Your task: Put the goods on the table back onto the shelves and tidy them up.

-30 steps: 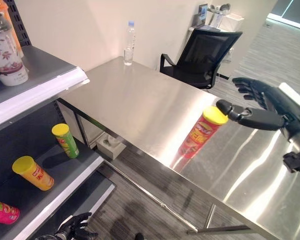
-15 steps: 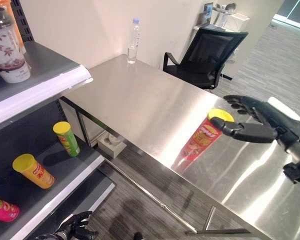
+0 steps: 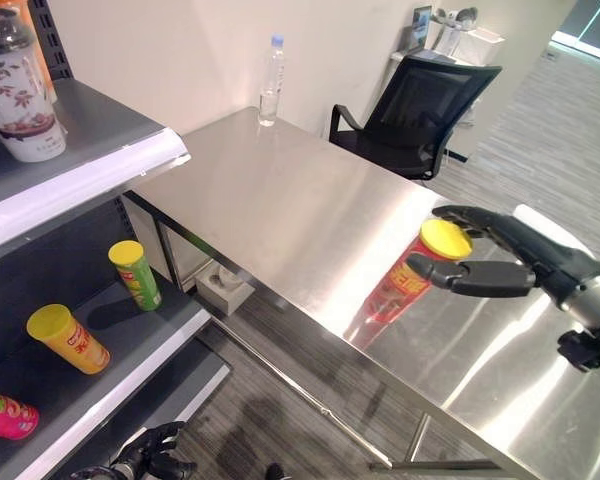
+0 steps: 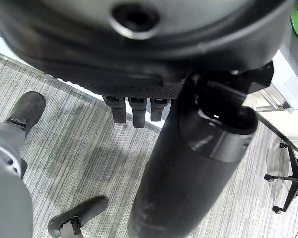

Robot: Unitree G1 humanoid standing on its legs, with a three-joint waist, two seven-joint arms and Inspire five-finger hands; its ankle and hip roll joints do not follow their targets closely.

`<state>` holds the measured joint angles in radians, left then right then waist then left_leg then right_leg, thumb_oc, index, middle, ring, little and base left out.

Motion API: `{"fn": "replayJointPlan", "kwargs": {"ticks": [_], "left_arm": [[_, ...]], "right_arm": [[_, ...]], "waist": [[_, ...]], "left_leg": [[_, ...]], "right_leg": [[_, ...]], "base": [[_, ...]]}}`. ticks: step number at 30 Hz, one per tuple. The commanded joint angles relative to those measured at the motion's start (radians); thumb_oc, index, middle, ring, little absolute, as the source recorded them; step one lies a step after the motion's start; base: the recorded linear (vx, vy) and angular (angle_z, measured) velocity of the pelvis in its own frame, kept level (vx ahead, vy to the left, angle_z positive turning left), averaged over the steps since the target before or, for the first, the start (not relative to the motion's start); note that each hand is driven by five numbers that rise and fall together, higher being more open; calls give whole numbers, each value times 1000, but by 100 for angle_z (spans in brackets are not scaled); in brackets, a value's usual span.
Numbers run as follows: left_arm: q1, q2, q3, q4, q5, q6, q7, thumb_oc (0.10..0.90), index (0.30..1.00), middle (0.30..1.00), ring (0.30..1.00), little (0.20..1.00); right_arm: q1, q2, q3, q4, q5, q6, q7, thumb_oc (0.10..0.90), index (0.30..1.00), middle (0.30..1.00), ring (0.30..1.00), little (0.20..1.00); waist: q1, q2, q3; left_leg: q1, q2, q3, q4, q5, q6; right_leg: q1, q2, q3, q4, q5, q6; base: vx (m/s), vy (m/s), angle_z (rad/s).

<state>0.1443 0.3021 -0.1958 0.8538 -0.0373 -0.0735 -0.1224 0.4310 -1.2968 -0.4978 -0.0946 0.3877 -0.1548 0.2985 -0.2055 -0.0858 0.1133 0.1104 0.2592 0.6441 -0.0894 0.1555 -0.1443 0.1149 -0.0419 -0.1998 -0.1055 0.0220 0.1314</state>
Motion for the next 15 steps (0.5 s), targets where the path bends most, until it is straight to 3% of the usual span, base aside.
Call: {"fn": "replayJointPlan", "kwargs": {"ticks": [1, 15], "left_arm": [[-89, 9, -8, -38, 7, -71, -10, 800, 900, 900, 900, 900], [-96, 8, -16, -54, -3, -65, -2, 800, 900, 900, 900, 900]], "right_arm": [[-83, -95, -124, 25, -19, -40, -63, 800, 900, 900, 900, 900], [-191, -59, -17, 66, -72, -30, -102, 800, 900, 900, 900, 900]], "waist": [[46, -26, 5], [62, -25, 11]], "left_leg": [[37, 68, -46, 8, -18, -86], [36, 64, -59, 7, -24, -81]], "right_leg": [[-10, -15, -117, 18, -75, 31], [-5, -16, -126, 18, -76, 28]], "base": [[20, -2, 8], [5, -1, 2]]}}
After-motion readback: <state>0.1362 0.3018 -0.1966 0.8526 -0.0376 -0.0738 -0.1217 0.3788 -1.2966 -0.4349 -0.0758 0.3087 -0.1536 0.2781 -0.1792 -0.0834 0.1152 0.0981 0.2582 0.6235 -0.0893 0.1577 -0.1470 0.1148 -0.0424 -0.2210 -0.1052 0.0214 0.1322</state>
